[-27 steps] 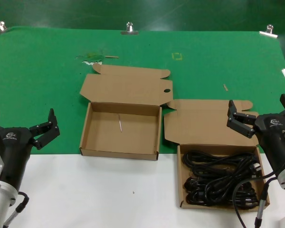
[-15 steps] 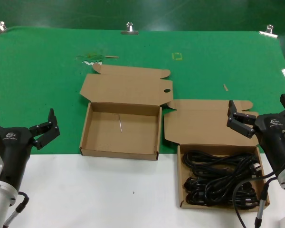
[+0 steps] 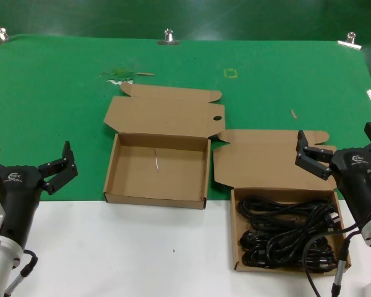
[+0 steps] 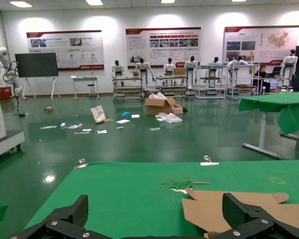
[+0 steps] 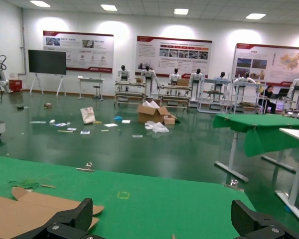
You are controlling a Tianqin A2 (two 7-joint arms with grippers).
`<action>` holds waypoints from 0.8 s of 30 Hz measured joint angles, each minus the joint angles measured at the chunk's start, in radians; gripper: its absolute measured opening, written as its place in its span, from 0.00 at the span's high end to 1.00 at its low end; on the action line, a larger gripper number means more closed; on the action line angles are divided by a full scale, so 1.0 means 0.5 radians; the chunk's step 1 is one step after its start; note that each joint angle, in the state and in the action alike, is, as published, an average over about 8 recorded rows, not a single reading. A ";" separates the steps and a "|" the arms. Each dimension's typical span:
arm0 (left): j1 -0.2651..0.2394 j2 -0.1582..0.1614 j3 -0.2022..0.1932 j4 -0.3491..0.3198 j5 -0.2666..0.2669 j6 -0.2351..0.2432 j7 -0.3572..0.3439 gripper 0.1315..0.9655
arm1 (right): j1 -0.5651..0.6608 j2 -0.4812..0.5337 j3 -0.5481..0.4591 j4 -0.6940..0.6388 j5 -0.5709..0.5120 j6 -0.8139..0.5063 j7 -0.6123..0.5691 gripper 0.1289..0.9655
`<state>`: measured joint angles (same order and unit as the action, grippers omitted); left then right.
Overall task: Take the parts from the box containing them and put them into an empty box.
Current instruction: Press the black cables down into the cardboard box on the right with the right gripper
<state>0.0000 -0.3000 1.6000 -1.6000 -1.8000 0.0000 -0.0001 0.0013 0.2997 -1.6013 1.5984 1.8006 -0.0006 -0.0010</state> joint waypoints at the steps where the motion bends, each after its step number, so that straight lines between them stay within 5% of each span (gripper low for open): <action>1: 0.000 0.000 0.000 0.000 0.000 0.000 0.000 0.03 | 0.000 0.000 0.000 0.000 0.000 0.000 0.000 0.00; 10: 0.000 0.000 0.000 0.000 0.000 0.000 0.000 0.08 | 0.007 0.001 0.006 -0.002 0.000 -0.057 -0.009 0.00; 24: 0.000 0.000 0.000 0.000 0.000 0.000 0.000 0.38 | 0.077 0.170 -0.108 -0.026 -0.028 -0.393 -0.101 0.00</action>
<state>0.0000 -0.3000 1.6000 -1.6000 -1.7999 0.0000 -0.0001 0.0398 0.3847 -1.6550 1.5857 1.7868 -0.1973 -0.0515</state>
